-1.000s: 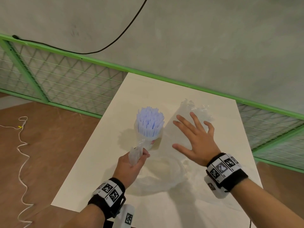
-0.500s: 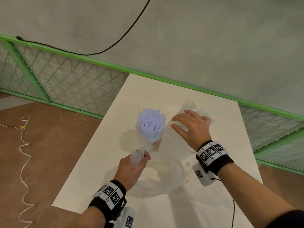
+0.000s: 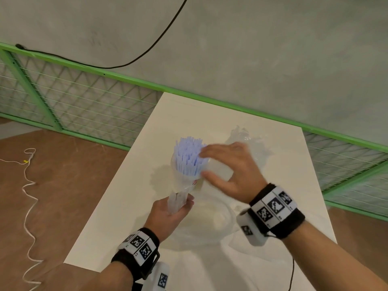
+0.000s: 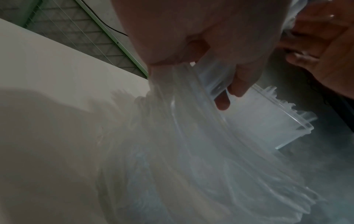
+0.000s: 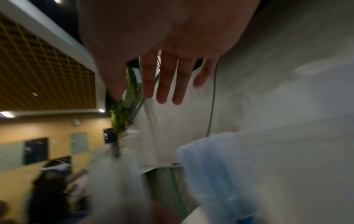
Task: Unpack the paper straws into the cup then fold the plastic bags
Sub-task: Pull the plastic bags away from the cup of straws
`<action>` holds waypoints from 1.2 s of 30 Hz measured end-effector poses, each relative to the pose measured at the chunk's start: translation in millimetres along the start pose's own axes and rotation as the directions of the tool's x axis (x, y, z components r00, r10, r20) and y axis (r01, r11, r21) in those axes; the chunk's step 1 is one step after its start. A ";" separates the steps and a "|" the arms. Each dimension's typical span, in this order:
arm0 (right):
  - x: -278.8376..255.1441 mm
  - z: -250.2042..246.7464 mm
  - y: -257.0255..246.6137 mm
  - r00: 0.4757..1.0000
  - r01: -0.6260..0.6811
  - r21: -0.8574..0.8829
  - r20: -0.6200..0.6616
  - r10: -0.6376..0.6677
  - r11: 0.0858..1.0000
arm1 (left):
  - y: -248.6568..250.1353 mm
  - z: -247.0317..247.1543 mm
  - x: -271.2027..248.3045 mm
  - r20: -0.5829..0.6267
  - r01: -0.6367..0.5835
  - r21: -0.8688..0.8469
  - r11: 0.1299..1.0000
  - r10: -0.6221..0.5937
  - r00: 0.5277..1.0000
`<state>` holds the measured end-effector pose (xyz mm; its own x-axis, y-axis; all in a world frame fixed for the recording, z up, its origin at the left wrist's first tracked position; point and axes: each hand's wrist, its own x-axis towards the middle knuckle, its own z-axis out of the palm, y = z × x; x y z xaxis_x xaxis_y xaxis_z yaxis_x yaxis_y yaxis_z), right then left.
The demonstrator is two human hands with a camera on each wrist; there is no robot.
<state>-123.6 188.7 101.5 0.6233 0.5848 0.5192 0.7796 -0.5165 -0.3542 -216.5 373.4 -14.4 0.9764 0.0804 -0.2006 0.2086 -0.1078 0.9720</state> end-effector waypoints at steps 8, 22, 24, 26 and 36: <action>-13.7 65.9 -43.4 0.863 -0.349 0.498 0.500 0.066 0.794 | 9.0 4.4 0.3 0.042 -0.097 0.144 0.985 0.092 0.995; -9.0 -39.8 -37.2 0.809 -0.248 0.534 -0.345 0.476 0.808 | 7.0 -11.8 -1.1 0.157 -0.305 0.529 0.792 0.262 0.952; -3.2 -78.6 -33.2 0.754 -0.214 0.496 -0.463 0.465 0.842 | 11.9 -11.6 2.3 0.116 -0.335 0.574 0.747 0.331 0.936; -0.6 -107.5 -29.1 0.701 -0.189 0.473 -0.549 0.455 0.861 | 23.4 -6.5 8.8 0.113 -0.383 0.581 0.718 0.395 0.912; 5.0 -101.7 2.7 0.733 -0.291 0.297 -0.541 0.411 0.909 | 73.8 43.5 39.4 0.297 -0.388 0.721 0.575 0.249 0.922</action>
<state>-124.6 126.6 182.3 0.7449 -0.1220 0.6559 0.5455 -0.4547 -0.7041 -160.1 325.6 44.1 0.9688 -0.2470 0.0213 -0.2179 -0.8073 0.5484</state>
